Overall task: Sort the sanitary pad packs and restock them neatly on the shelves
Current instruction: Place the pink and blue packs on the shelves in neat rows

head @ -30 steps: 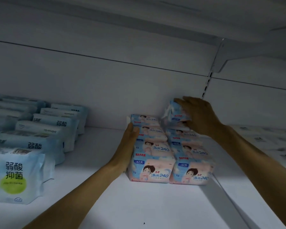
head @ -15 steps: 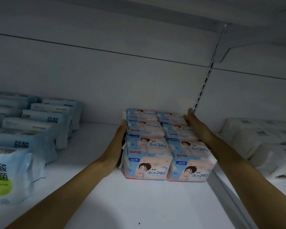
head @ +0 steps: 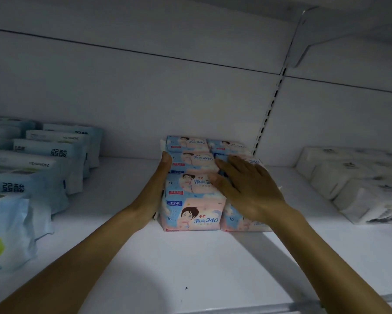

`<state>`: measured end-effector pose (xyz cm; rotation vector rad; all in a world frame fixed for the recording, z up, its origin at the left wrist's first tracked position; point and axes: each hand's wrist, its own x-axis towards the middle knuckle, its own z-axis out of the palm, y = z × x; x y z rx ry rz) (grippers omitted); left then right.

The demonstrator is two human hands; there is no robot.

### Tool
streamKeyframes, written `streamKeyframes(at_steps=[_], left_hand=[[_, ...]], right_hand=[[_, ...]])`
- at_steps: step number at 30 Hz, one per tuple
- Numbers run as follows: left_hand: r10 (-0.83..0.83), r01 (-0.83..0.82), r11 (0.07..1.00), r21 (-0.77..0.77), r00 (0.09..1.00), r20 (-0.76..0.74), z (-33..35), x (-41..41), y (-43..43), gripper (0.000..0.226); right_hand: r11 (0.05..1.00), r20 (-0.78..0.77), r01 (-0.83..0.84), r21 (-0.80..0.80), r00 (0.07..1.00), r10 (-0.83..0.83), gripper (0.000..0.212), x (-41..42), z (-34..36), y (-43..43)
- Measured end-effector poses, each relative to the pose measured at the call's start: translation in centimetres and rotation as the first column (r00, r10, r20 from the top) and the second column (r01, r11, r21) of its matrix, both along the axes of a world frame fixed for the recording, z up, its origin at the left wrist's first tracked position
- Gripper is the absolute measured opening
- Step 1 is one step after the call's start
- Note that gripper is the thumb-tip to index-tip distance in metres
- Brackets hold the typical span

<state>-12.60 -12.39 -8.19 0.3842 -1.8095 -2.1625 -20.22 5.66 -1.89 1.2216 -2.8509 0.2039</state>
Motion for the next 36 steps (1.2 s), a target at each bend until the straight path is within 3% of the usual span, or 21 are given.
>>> streamKeyframes(at_steps=[5,12,14,16,18,20,22,24,26,29,31,36], left_hand=[[0.028,-0.030,0.999,-0.040,0.998,-0.049,-0.5,-0.7,0.1,0.044],[0.110,-0.124,0.987,-0.101,0.985,-0.134,0.2,-0.4,0.8,0.052],[0.143,-0.161,0.972,-0.172,0.983,-0.117,0.2,-0.2,0.5,0.063],[0.179,-0.191,0.966,-0.176,0.980,-0.084,0.0,-0.3,0.2,0.068],[0.235,-0.239,0.963,-0.125,0.971,-0.041,0.5,0.0,0.6,0.059],[0.318,-0.317,0.943,-0.099,0.948,-0.007,1.6,1.2,1.7,0.054],[0.427,-0.420,0.883,-0.211,0.904,-0.014,2.8,3.3,3.2,0.052],[0.474,-0.485,0.809,-0.333,0.872,-0.119,3.4,6.3,4.8,0.052],[0.412,-0.471,0.747,-0.470,0.882,-0.229,2.7,9.4,6.2,0.057],[0.374,-0.391,0.563,-0.728,0.906,-0.197,0.7,13.9,7.9,0.074],[0.379,-0.347,0.461,-0.817,0.909,-0.172,-0.7,16.8,8.7,0.079],[0.362,-0.292,0.279,-0.915,0.914,-0.182,-3.1,24.7,8.4,0.063]], right_hand=[[1.000,-0.051,0.006,0.014,0.999,-0.006,0.078,-0.6,-0.5,0.0],[1.000,-0.080,-0.008,-0.023,0.997,0.006,0.061,-0.4,-0.3,0.2],[0.993,-0.072,-0.024,-0.116,0.997,0.016,0.057,-0.4,-0.3,0.4],[0.964,0.063,-0.001,-0.266,0.998,0.018,0.045,-0.5,0.4,0.7],[0.895,0.259,0.079,-0.439,0.965,0.042,0.035,-0.5,1.5,1.4],[0.797,0.244,0.079,-0.599,0.966,0.088,0.025,-0.4,2.2,2.7],[0.692,0.132,0.000,-0.722,0.982,0.138,0.013,0.6,2.4,3.9],[0.635,0.025,-0.096,-0.767,0.984,0.178,0.014,2.6,1.7,4.4],[0.616,-0.041,-0.176,-0.768,0.973,0.228,0.014,5.3,0.3,4.2],[0.595,-0.095,-0.286,-0.751,0.939,0.331,0.015,9.8,-2.3,3.4],[0.610,-0.077,-0.317,-0.726,0.919,0.386,0.019,12.1,-3.9,2.9],[0.709,0.086,-0.260,-0.655,0.907,0.412,0.018,15.8,-6.8,1.3]])
